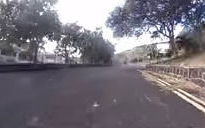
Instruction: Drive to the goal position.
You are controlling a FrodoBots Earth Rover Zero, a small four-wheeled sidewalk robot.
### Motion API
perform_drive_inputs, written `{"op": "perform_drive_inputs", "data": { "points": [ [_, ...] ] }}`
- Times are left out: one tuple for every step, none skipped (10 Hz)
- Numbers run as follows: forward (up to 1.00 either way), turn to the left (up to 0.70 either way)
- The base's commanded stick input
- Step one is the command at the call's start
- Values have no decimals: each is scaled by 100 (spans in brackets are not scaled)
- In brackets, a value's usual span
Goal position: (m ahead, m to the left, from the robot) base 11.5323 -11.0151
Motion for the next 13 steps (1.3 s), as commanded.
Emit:
{"op": "perform_drive_inputs", "data": {
  "points": [
    [70, 0],
    [70, 0],
    [70, 0],
    [70, 0],
    [70, 0],
    [70, 0],
    [70, 0],
    [70, 0],
    [70, 0],
    [70, 0],
    [70, 0],
    [70, 0],
    [70, 0]
  ]
}}
